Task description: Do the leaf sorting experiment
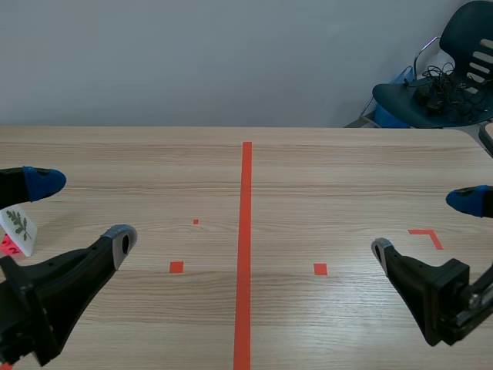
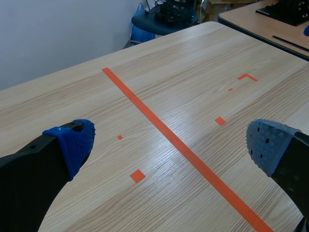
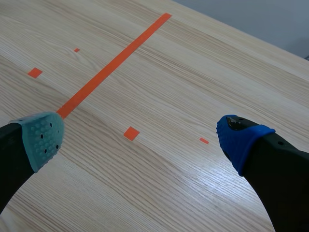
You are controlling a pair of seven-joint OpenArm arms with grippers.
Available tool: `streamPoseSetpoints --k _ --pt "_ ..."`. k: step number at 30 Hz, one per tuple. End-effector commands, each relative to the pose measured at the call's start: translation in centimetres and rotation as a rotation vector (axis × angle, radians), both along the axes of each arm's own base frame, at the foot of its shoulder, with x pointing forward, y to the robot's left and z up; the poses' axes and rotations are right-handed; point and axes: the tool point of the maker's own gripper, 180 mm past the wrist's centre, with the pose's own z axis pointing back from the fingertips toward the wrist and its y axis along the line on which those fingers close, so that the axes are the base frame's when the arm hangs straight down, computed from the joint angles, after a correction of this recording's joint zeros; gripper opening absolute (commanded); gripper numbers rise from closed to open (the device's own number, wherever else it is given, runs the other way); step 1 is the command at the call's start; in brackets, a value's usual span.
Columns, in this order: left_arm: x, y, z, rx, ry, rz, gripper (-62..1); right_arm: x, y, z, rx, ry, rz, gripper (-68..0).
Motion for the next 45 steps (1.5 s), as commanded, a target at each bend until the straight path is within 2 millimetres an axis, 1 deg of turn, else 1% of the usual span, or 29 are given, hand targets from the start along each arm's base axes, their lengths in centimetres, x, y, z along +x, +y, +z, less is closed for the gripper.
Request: streamPoseSetpoints --k 1,5,12,45 --pt "0.1 -0.2 0.7 -0.02 -0.02 -0.003 1.4 0.5 0.0 1.3 0.012 -0.046 0.002 0.4" --pt "0.2 -0.2 0.7 -0.02 -0.022 -0.004 1.4 1.0 -0.3 1.0 -0.014 -0.031 -0.005 0.4" --pt "0.1 -0.2 0.7 -0.02 -0.022 -0.005 1.4 1.8 -0.3 1.5 -0.022 -0.05 -0.007 0.4" --pt "0.1 -0.2 0.7 -0.02 -0.021 -0.005 1.4 1.7 -0.4 1.4 -0.025 -0.044 -0.008 0.4"
